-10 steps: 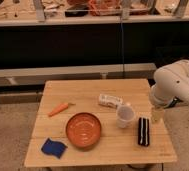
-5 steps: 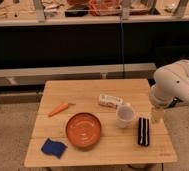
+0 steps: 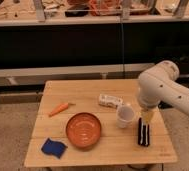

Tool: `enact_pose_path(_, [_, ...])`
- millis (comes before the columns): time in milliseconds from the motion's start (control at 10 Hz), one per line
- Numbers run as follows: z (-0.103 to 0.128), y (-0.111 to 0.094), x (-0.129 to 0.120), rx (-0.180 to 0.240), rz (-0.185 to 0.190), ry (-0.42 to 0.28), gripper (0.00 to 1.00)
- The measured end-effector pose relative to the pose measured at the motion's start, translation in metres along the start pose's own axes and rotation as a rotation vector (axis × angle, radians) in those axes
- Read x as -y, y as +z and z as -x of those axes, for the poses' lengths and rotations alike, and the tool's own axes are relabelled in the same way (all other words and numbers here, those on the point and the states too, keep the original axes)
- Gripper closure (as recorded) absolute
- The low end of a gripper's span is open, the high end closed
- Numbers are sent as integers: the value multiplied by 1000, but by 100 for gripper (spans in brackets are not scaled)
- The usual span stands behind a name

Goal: Drag the ceramic bowl in a circle

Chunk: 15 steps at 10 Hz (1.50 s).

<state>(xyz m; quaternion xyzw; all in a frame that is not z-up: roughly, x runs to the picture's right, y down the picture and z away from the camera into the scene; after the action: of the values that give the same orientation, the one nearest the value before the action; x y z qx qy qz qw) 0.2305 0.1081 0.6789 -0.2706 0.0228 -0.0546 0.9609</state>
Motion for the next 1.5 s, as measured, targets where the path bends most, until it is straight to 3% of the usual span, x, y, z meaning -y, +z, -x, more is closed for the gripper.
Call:
enact_pose_path(200, [6, -1, -4, -13, -6, -53, 20])
enact_pose_path(500, [40, -3, -7, -31, -22, -160, 20])
enact_pose_path(1500, [81, 3, -14, -87, -92, -486, 20])
